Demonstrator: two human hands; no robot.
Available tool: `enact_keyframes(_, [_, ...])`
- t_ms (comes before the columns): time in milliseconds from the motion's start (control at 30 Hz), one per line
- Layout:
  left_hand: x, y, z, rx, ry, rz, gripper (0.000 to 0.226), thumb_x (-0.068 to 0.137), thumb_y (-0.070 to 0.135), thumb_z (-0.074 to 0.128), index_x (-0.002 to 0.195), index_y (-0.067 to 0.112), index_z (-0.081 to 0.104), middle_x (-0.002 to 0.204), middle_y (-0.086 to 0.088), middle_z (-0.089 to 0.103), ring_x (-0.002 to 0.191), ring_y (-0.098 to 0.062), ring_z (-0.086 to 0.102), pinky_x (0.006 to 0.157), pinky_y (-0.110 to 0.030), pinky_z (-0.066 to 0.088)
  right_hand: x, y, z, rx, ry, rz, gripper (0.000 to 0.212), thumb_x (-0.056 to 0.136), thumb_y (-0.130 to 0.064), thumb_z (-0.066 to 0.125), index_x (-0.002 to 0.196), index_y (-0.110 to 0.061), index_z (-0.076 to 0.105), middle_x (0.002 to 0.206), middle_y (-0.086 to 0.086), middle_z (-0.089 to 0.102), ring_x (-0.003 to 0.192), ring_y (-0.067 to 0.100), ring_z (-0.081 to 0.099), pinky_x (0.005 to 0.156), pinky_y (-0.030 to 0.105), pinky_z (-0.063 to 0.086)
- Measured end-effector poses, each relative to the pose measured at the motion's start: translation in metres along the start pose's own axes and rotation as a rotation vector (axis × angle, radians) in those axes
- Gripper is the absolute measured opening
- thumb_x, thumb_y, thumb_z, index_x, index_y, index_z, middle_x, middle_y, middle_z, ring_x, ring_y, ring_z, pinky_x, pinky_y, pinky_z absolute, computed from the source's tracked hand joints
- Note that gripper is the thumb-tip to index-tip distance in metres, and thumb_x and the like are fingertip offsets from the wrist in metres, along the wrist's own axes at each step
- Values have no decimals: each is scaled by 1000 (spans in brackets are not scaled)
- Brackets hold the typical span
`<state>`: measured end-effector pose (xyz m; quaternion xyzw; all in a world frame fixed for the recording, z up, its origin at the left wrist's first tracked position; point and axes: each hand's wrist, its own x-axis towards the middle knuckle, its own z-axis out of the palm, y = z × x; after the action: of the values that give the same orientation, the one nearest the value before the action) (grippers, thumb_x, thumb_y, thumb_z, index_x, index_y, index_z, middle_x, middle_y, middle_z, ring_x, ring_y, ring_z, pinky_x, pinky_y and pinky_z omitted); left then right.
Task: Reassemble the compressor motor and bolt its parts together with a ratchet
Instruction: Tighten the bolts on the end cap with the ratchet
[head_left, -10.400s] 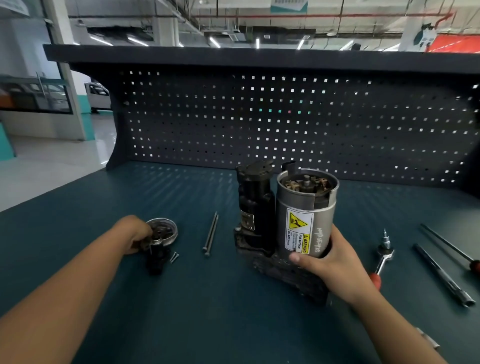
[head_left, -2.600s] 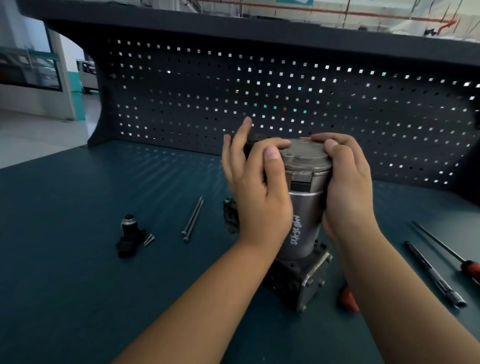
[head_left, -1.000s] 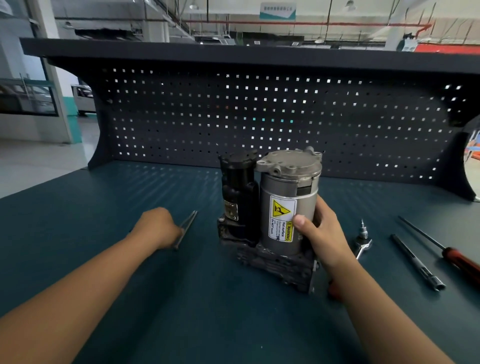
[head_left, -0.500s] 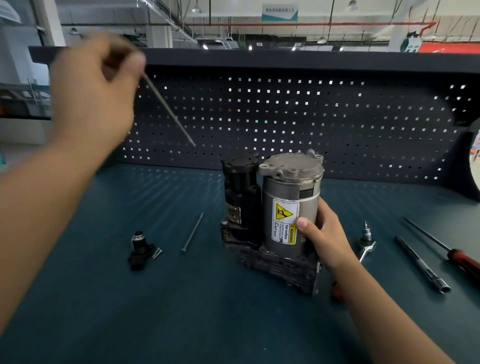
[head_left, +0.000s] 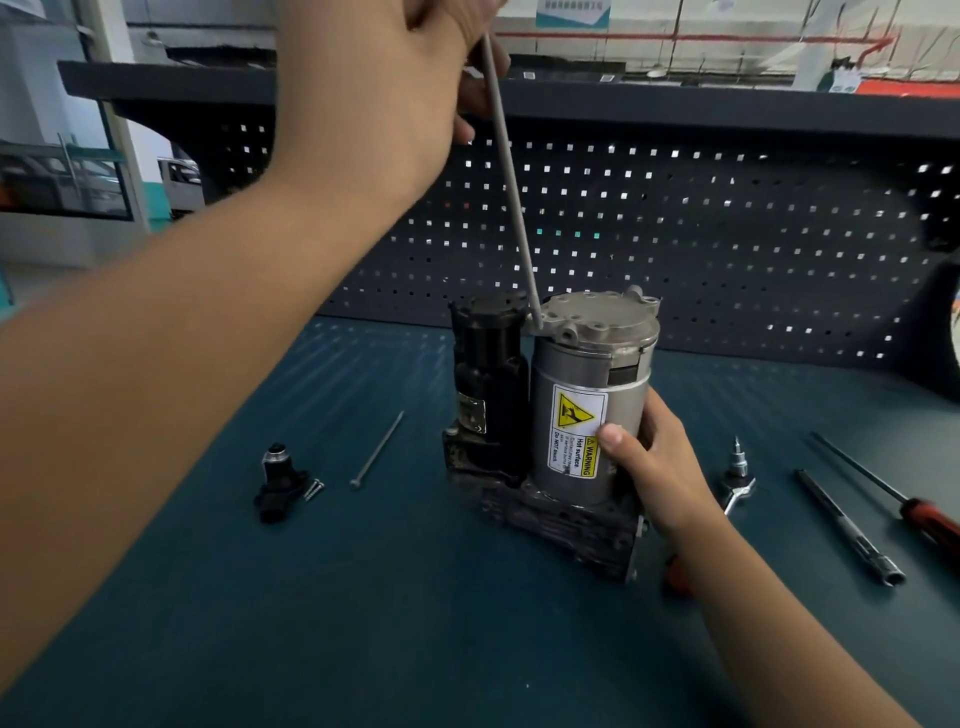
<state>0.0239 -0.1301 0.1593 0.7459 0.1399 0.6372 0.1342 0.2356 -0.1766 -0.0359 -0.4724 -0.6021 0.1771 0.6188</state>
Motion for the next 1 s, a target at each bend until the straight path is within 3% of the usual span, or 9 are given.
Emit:
enact_keyframes(167, [7, -6, 10, 4, -38, -46, 27, 103, 26, 37, 79, 27, 50, 80, 12, 57, 68, -4, 61, 56, -12, 43, -1, 1, 0, 15, 21, -7, 51, 66, -47, 63, 111, -26, 57, 102, -16, 71, 92, 0, 66, 72, 13, 49])
enact_keyframes(333, [19, -6, 10, -4, -96, -147, 36, 104, 12, 27, 71, 22, 41, 76, 12, 47, 47, 13, 49, 52, -7, 38, 2, 3, 0, 31, 22, -4, 52, 66, -48, 63, 112, -25, 56, 103, -17, 70, 93, -1, 65, 73, 12, 49])
enact_keyframes(433, [12, -4, 7, 75, -23, 19, 25, 102, 20, 37, 93, 11, 57, 82, 13, 55, 63, 5, 59, 56, -11, 44, 2, 4, 0, 26, 24, -1, 52, 65, -48, 62, 112, -26, 56, 103, -18, 70, 93, -1, 65, 73, 12, 49])
enact_keyframes(533, [6, -3, 6, 86, -35, 81, 23, 101, 19, 41, 111, 6, 57, 85, 8, 59, 72, -7, 64, 56, -15, 46, 1, 5, -1, 43, 20, -2, 52, 65, -47, 63, 112, -25, 56, 103, -16, 70, 92, -1, 65, 72, 13, 49])
enact_keyframes(667, [7, -2, 7, 91, -32, 85, 22, 100, 18, 42, 112, 6, 57, 88, 3, 60, 77, -13, 66, 57, -16, 48, 1, 5, 0, 40, 20, -8, 52, 66, -48, 63, 113, -25, 57, 105, -16, 70, 94, 0, 65, 73, 12, 48])
enact_keyframes(900, [5, 0, 8, 65, -66, 107, 13, 100, 20, 41, 107, 19, 52, 84, 11, 59, 74, -8, 65, 55, -14, 45, 2, 6, 0, 34, 17, -13, 53, 66, -48, 63, 113, -25, 57, 105, -17, 70, 94, -2, 65, 73, 11, 48])
enact_keyframes(1000, [4, -1, 10, 90, -74, 119, 16, 100, 18, 43, 107, 14, 57, 82, 11, 59, 69, -5, 63, 54, -13, 45, 2, 7, -1, 37, 16, -9, 54, 65, -48, 64, 113, -24, 57, 105, -17, 70, 94, -1, 65, 73, 12, 48])
